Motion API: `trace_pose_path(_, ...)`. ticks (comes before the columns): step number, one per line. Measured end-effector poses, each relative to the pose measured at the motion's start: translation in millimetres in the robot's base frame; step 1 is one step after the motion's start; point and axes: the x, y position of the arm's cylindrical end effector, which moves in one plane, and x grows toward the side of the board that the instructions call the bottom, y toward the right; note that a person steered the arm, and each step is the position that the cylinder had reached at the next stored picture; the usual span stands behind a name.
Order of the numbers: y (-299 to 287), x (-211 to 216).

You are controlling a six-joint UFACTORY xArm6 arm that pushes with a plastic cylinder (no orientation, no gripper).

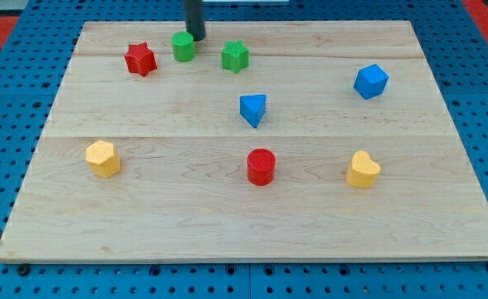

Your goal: Place the green star bottom right of the red star

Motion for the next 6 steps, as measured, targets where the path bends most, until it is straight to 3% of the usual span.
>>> trace_pose_path(1, -29, 7)
trace_pose_path(3, 131, 6)
trace_pose_path(4, 133, 32)
trace_pose_path(6, -12, 36)
